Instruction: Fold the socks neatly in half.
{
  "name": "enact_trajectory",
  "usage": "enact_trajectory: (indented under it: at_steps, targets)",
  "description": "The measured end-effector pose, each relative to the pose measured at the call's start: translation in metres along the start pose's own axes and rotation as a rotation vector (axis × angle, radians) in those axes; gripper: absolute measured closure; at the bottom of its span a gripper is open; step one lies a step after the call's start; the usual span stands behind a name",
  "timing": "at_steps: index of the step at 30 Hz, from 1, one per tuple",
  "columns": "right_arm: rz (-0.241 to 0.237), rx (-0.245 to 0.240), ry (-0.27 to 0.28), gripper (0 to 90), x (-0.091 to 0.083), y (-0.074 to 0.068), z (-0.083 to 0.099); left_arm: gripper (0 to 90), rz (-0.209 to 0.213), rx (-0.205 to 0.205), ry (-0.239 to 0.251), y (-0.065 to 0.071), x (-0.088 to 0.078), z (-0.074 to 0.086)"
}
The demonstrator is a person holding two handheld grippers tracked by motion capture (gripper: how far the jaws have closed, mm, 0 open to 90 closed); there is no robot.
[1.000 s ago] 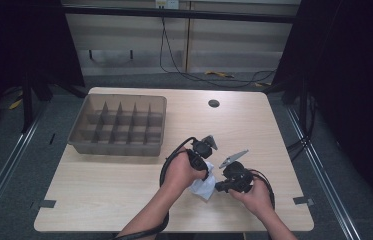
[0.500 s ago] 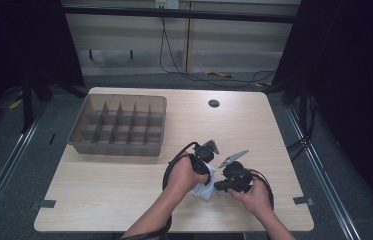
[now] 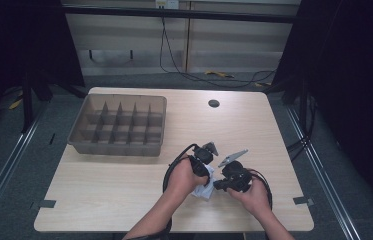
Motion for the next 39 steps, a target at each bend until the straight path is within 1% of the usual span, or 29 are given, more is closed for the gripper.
enact_trajectory:
  at_steps: [4, 7, 10, 11, 13, 15, 18, 19, 20, 22, 24, 25, 26, 27, 28, 29, 34, 35, 38, 39]
  targets:
    - [-0.003, 0.006, -0.002, 90.0, -0.001, 0.0, 0.001, 82.4, -0.004, 0.0, -0.001, -0.002, 0.0, 0.0]
    - [0.005, -0.004, 0.0, 90.0, -0.002, 0.002, 0.003, 82.4, -0.008, -0.003, 0.007, -0.002, 0.0, 0.0]
    - [0.015, -0.004, -0.013, 89.9, -0.005, 0.005, 0.006, 82.4, -0.011, 0.0, -0.003, -0.002, 0.0, 0.0]
    - [0.016, -0.002, -0.013, 89.8, -0.005, 0.006, 0.007, 82.4, -0.013, -0.002, 0.001, -0.001, 0.001, -0.001]
    - [0.02, 0.002, -0.01, 89.7, -0.007, 0.008, 0.008, 82.2, -0.018, -0.002, -0.006, -0.001, 0.001, -0.001]
    - [0.021, 0.005, -0.013, 89.5, -0.007, 0.009, 0.009, 81.7, -0.018, -0.002, -0.007, -0.001, 0.001, -0.001]
    - [0.024, 0.005, -0.017, 89.5, -0.008, 0.01, 0.01, 81.0, -0.01, -0.012, 0.004, -0.001, 0.0, -0.001]
    - [0.025, 0.003, -0.019, 89.5, -0.008, 0.01, 0.011, 80.4, -0.001, -0.022, 0.007, 0.0, 0.0, -0.001]
    - [0.031, -0.001, -0.016, 89.5, -0.009, 0.011, 0.011, 78.9, 0.0, -0.015, 0.002, -0.001, -0.001, 0.0]
    - [0.031, 0.008, -0.016, 89.4, -0.011, 0.013, 0.012, 74.2, 0.007, -0.025, 0.013, 0.001, -0.001, -0.001]
    - [0.036, 0.012, -0.01, 89.3, -0.013, 0.016, 0.012, 73.3, 0.001, -0.02, 0.016, 0.002, -0.002, -0.002]
    - [0.037, 0.015, -0.01, 89.3, -0.014, 0.017, 0.013, 72.0, -0.002, -0.01, 0.007, 0.003, -0.002, -0.002]
    - [0.042, 0.016, -0.011, 89.1, -0.015, 0.019, 0.014, 71.0, -0.003, -0.003, 0.009, 0.003, -0.003, -0.002]
    - [0.044, 0.017, -0.012, 88.8, -0.015, 0.02, 0.015, 69.8, -0.005, -0.007, 0.016, 0.004, -0.003, -0.004]
    - [0.049, 0.015, -0.011, 88.5, -0.016, 0.021, 0.016, 69.3, -0.009, 0.003, 0.013, 0.004, -0.003, -0.004]
    - [0.052, 0.014, -0.01, 88.0, -0.016, 0.022, 0.017, 69.2, -0.016, 0.003, 0.014, 0.005, -0.004, -0.004]
    - [0.066, 0.026, -0.012, 85.6, -0.017, 0.027, 0.02, 66.6, -0.015, 0.021, 0.014, 0.012, -0.007, -0.008]
    - [0.067, 0.026, -0.008, 85.2, -0.018, 0.028, 0.02, 66.2, -0.014, 0.018, 0.024, 0.014, -0.007, -0.01]
    - [0.07, 0.029, -0.002, 84.0, -0.018, 0.03, 0.02, 59.7, -0.016, 0.026, 0.035, 0.016, -0.011, -0.013]
    - [0.07, 0.032, -0.005, 83.9, -0.018, 0.03, 0.021, 58.1, -0.017, 0.043, 0.029, 0.016, -0.013, -0.013]
Point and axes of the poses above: each handheld gripper's, and its own axes: x roughly forward along the jaws, z roughly out of its underside, y roughly to its right, the point moved 10 cm from there along x, roughly forward along the jaws, and after that the axes turned 6 degrees about x, right-handed, at the moved point
